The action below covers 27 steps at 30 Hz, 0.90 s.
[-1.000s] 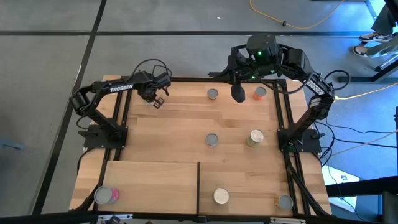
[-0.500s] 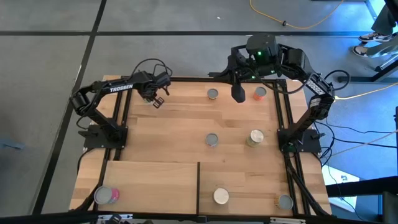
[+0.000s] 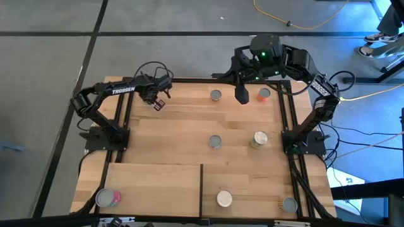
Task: Pick and place cans onto a shelf
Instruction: Put the canned mixed fruits on the shelf
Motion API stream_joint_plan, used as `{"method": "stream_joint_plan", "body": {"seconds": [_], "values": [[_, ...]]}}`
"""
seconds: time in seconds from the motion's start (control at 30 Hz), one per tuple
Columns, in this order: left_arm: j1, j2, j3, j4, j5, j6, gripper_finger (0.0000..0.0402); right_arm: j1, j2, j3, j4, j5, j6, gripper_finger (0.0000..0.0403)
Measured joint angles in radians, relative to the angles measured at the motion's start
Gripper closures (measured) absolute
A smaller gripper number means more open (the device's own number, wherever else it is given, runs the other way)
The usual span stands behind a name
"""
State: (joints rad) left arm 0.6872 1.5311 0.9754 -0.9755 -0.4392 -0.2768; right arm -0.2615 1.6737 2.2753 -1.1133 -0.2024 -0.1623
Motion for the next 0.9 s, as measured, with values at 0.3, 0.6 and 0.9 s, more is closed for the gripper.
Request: {"method": "stream_joint_plan", "body": {"seconds": [0.3, 0.6, 0.9], "values": [[0.000, 0.001, 0.013, -0.036, 0.019, 0.000, 0.0396, 0.000, 0.000, 0.000, 0.000, 0.000, 0.000, 0.0387], [-0.010, 0.001, 0.192, -0.257, 0.036, 0.001, 0.0399, 0.000, 0.000, 0.000, 0.001, 0.000, 0.000, 0.0387], [-0.090, -0.001, 0.526, -0.599, 0.167, 0.023, 0.0400, 0.000, 0.000, 0.000, 0.001, 0.060, -0.011, 0.0387]]}}
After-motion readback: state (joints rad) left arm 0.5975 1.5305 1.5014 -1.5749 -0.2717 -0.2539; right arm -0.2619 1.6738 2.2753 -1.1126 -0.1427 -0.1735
